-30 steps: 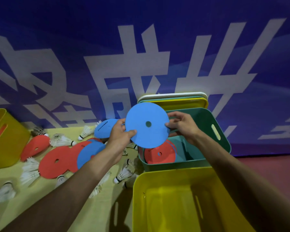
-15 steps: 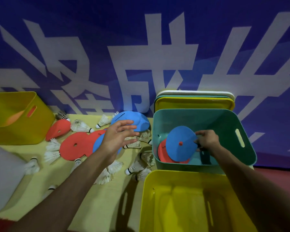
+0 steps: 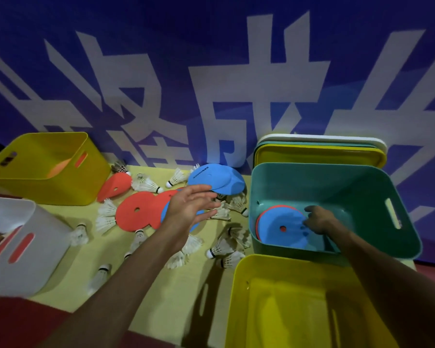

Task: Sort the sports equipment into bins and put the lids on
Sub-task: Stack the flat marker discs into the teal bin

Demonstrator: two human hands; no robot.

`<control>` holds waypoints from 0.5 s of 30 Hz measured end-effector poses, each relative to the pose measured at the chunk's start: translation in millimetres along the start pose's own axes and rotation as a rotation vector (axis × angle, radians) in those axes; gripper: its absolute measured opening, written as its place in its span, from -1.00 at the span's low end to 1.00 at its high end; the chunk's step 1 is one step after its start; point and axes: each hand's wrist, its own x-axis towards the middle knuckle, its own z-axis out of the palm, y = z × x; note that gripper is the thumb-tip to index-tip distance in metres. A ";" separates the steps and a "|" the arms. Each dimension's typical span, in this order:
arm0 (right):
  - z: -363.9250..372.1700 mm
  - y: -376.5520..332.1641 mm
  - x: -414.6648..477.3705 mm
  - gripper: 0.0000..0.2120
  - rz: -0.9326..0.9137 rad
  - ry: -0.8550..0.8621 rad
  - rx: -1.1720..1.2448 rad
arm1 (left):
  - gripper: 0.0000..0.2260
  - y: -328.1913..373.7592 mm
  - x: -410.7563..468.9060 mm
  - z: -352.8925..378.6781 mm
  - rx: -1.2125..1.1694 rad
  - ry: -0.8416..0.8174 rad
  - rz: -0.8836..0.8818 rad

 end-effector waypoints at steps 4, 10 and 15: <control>-13.5 -9.0 -20.4 -0.66 -0.066 0.167 0.127 | -0.80 0.6 -0.8 4.8 0.036 -0.018 0.003; -25.5 -54.6 -59.7 -0.74 -0.281 0.436 0.399 | -0.80 -2.8 1.9 -3.9 0.072 -0.050 0.010; -9.3 -124.8 -99.1 -0.77 -0.471 0.559 0.403 | -0.80 -9.6 11.7 -38.1 0.117 -0.023 0.003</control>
